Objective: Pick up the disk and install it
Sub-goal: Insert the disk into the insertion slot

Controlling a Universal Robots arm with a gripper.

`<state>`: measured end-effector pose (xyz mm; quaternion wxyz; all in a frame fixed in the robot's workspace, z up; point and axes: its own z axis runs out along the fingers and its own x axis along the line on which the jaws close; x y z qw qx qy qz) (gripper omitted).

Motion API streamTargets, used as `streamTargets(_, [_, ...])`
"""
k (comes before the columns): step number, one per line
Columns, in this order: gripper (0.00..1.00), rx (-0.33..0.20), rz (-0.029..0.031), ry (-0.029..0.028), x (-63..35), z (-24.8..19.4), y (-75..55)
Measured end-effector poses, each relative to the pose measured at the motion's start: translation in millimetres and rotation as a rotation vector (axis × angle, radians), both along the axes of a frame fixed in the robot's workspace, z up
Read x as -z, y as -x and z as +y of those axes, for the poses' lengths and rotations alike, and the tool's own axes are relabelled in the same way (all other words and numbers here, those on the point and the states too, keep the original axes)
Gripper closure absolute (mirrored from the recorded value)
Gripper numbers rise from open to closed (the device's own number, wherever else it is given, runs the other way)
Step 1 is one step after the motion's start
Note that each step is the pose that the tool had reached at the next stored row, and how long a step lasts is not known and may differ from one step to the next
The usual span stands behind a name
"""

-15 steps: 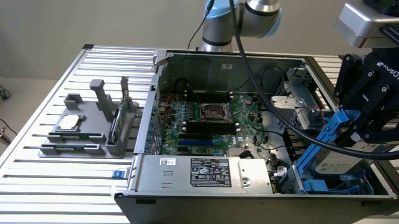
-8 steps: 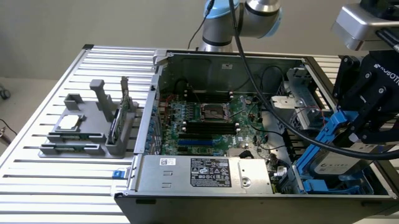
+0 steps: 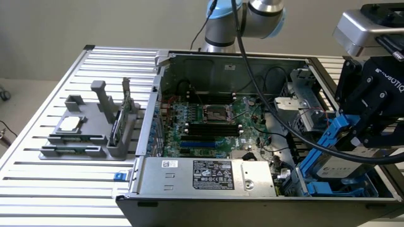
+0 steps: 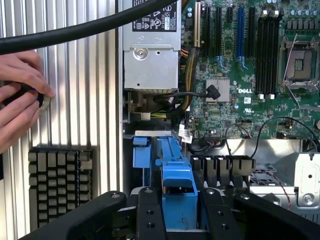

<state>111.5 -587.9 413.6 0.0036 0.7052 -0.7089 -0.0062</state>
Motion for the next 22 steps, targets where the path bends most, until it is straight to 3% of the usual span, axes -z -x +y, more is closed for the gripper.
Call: streamTargets(22, [0.67,-0.011,0.0,0.0,25.2,0.4,-0.6])
